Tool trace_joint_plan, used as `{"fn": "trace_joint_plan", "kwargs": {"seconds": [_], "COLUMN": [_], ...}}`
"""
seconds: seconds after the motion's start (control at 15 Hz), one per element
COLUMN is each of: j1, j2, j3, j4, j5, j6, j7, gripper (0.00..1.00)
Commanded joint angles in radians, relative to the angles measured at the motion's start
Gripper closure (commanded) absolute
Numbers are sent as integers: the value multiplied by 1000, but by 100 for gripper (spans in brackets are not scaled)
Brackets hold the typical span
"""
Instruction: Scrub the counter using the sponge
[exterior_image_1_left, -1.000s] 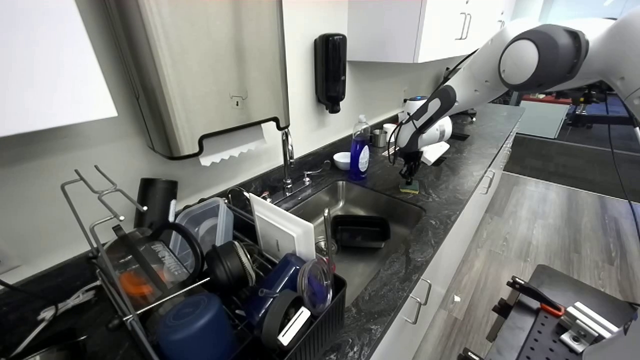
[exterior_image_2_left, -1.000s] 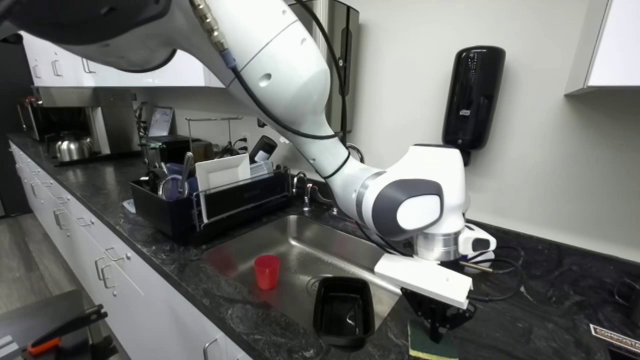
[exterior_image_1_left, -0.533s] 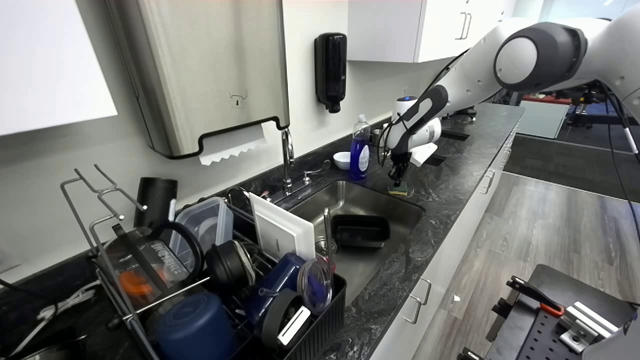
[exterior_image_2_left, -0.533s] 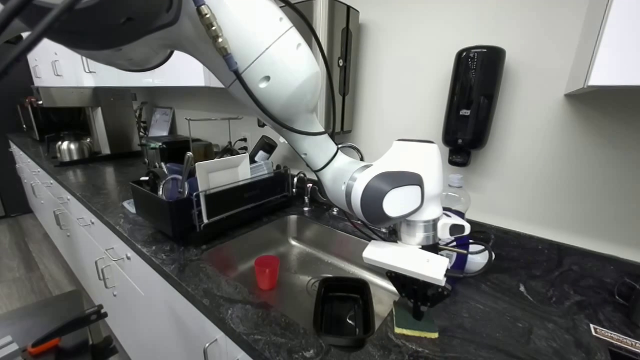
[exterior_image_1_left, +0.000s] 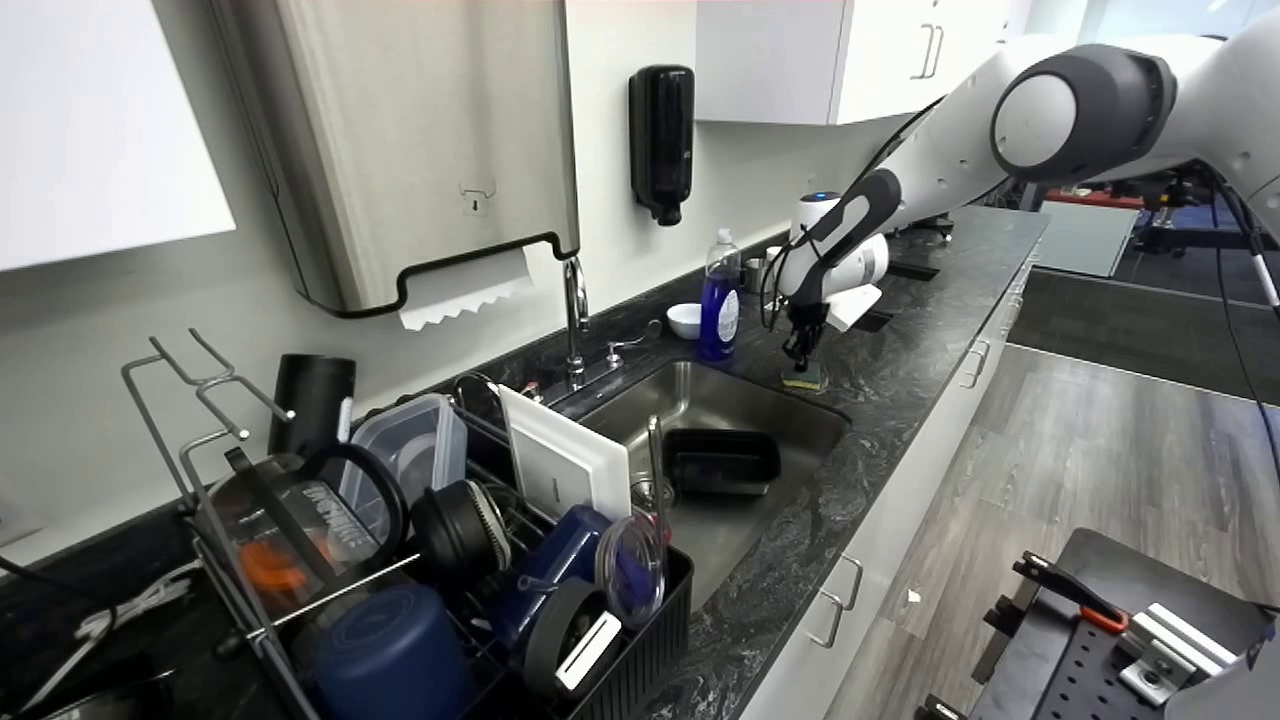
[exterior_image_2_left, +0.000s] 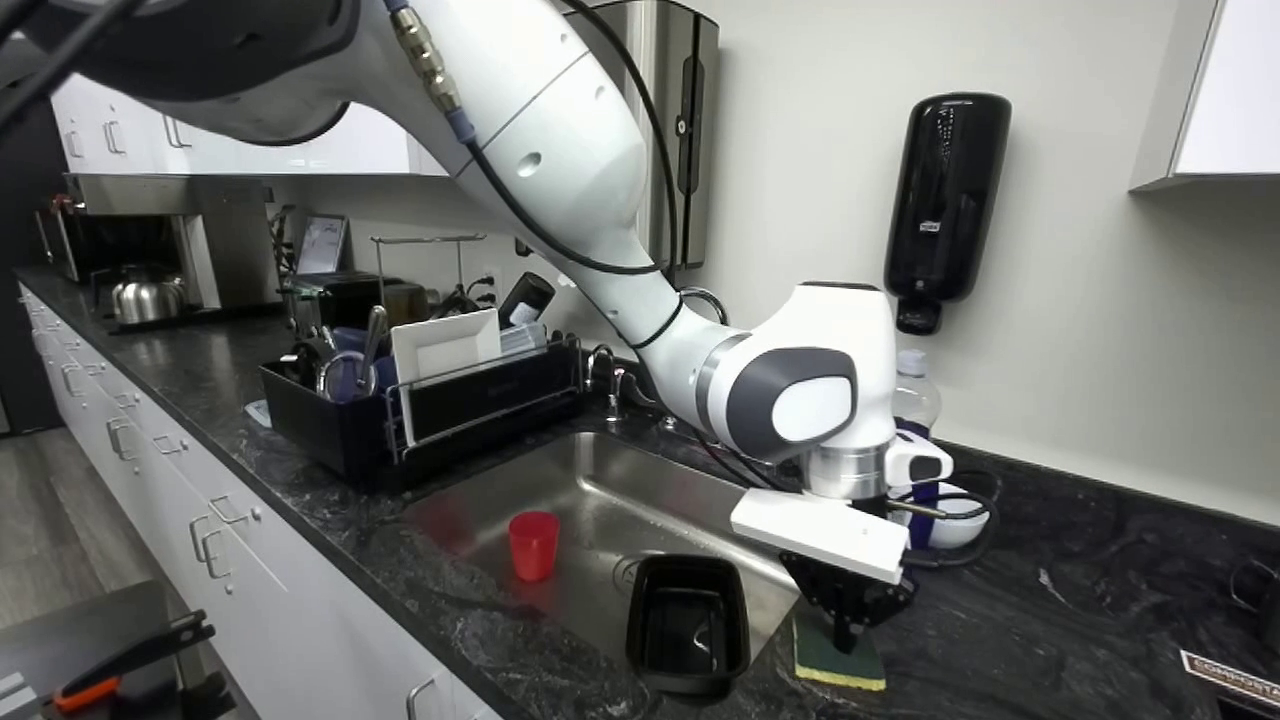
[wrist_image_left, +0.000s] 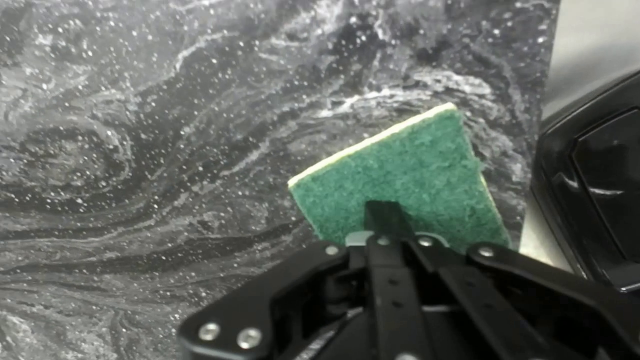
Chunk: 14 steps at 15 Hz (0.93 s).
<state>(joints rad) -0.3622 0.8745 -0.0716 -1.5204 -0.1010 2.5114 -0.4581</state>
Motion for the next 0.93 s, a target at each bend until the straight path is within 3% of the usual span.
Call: {"fn": "trace_joint_plan", "kwargs": {"seconds": [0.0, 0.47, 0.87], "j1": [-34, -95, -63], "j2": [23, 40, 33], "j3": [-14, -40, -14], "j4": [31, 65, 53], "j5": [3, 10, 5], "j6": [-31, -50, -38], "j7": [0, 9, 3], "gripper": [100, 100, 100]}}
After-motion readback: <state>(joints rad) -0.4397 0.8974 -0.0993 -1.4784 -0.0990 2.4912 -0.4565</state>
